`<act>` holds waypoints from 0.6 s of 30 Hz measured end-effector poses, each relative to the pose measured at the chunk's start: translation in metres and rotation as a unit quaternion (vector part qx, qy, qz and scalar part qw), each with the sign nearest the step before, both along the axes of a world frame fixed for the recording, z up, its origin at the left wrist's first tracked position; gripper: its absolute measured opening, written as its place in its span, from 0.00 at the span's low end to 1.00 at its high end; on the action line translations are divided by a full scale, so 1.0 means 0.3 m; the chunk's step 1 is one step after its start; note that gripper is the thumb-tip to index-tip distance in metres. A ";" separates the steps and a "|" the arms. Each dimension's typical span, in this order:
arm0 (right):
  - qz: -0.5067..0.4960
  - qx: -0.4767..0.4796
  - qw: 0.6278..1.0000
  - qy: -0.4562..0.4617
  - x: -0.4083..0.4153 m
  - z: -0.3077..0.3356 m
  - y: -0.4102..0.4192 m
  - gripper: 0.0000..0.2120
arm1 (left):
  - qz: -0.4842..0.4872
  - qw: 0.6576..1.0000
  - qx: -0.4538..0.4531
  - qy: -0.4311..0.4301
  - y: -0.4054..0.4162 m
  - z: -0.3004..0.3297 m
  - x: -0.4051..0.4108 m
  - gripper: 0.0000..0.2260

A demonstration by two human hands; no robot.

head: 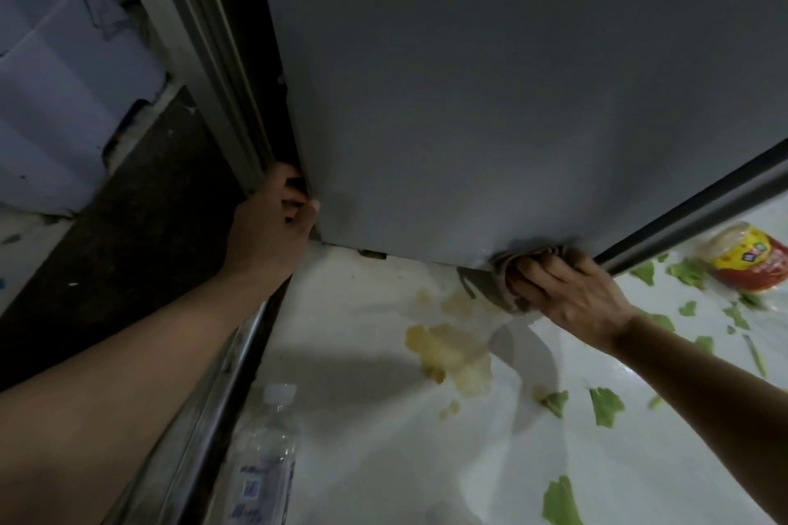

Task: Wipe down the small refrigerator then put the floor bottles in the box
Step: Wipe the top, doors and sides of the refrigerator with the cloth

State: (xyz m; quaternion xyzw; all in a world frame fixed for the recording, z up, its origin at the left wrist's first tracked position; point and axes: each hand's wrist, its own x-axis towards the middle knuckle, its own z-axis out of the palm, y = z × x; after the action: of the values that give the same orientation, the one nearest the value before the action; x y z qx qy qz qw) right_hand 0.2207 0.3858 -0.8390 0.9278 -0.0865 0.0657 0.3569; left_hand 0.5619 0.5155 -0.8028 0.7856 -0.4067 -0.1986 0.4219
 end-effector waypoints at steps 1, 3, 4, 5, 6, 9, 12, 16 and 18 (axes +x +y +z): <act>0.006 -0.004 1.000 -0.007 0.043 -0.008 0.005 0.18 | -0.006 1.000 0.005 0.004 0.003 0.002 0.004 0.11; 0.021 0.001 0.999 -0.027 0.143 -0.024 0.021 0.16 | -0.023 1.000 0.010 -0.001 0.014 0.007 0.018 0.12; 0.035 0.005 0.998 -0.043 0.195 -0.032 0.028 0.15 | -0.031 0.999 0.008 -0.011 0.021 0.010 0.026 0.13; 0.052 0.005 0.997 -0.060 0.249 -0.043 0.036 0.14 | -0.035 0.999 0.006 -0.021 0.030 0.013 0.035 0.14; 0.067 0.005 0.995 -0.073 0.307 -0.050 0.045 0.14 | -0.035 0.999 0.005 -0.030 0.042 0.015 0.044 0.15; 0.103 0.010 0.990 -0.092 0.474 -0.068 0.077 0.14 | -0.033 0.999 0.006 -0.036 0.076 0.018 0.069 0.17; 0.117 0.015 0.989 -0.093 0.599 -0.077 0.105 0.15 | -0.033 0.999 0.004 -0.034 0.095 0.021 0.085 0.18; 0.098 -0.014 0.994 -0.048 0.703 -0.087 0.145 0.20 | -0.022 0.999 0.002 -0.040 0.111 0.036 0.097 0.18; 0.076 -0.017 0.997 -0.001 0.742 -0.096 0.173 0.21 | -0.024 0.999 0.005 -0.039 0.117 0.044 0.098 0.18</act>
State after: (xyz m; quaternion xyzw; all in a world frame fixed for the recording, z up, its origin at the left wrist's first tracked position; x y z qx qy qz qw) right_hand 0.4432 0.4378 -0.8677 0.9255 -0.0155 0.0950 0.3664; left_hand 0.5913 0.5505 -0.7897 0.7850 -0.4402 -0.1798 0.3970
